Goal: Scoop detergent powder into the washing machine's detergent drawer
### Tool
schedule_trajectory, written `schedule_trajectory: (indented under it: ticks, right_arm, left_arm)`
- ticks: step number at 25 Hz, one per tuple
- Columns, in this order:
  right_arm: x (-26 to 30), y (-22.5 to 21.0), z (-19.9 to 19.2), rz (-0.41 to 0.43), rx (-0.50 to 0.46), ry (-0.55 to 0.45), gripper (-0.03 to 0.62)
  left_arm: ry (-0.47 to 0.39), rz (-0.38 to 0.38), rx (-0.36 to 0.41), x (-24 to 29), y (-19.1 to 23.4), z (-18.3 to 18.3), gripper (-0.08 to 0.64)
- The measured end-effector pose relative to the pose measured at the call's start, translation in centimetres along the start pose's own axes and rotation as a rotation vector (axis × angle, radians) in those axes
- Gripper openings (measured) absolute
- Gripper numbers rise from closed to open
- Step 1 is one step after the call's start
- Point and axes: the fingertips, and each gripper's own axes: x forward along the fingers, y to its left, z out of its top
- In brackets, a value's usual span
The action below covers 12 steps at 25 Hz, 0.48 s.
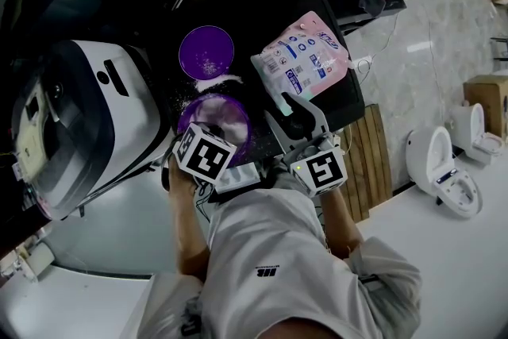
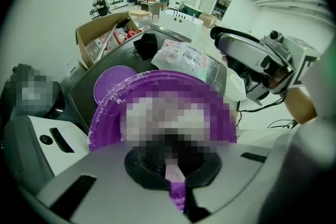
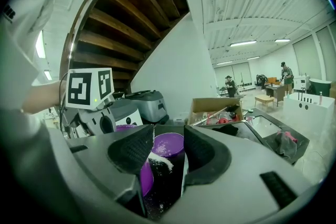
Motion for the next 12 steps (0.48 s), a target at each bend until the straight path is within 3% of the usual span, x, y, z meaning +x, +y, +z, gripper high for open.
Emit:
schedule_trajectory:
  ticks: [12]
  right_arm:
    - [-0.9,-0.3,0.1,0.006,0.017,-0.016,0.179]
  left_arm:
    - [-0.078,-0.126,-0.044,-1.0,-2.1,0.1,0.015]
